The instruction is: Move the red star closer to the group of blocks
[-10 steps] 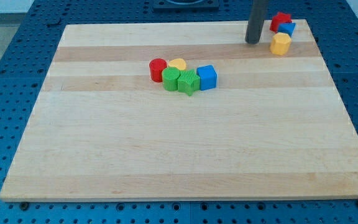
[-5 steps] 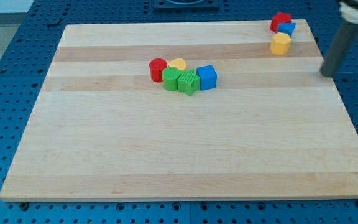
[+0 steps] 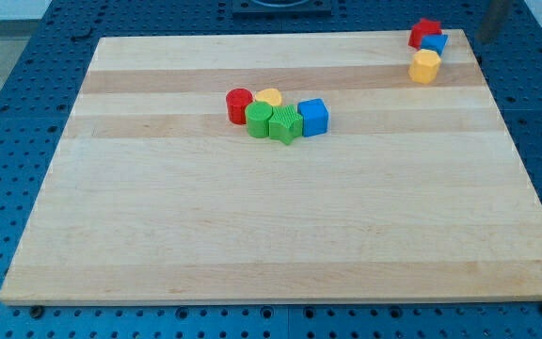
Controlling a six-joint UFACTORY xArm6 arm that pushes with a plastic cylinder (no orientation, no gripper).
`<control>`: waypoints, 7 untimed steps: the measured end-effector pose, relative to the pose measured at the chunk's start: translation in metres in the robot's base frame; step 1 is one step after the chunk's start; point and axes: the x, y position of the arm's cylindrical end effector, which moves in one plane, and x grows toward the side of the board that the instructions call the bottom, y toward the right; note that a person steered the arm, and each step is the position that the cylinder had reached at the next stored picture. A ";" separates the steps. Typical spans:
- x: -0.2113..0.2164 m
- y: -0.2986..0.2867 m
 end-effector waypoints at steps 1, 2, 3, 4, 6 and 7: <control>-0.007 -0.048; -0.001 -0.113; 0.026 -0.177; 0.070 -0.227; 0.107 -0.296; 0.110 -0.313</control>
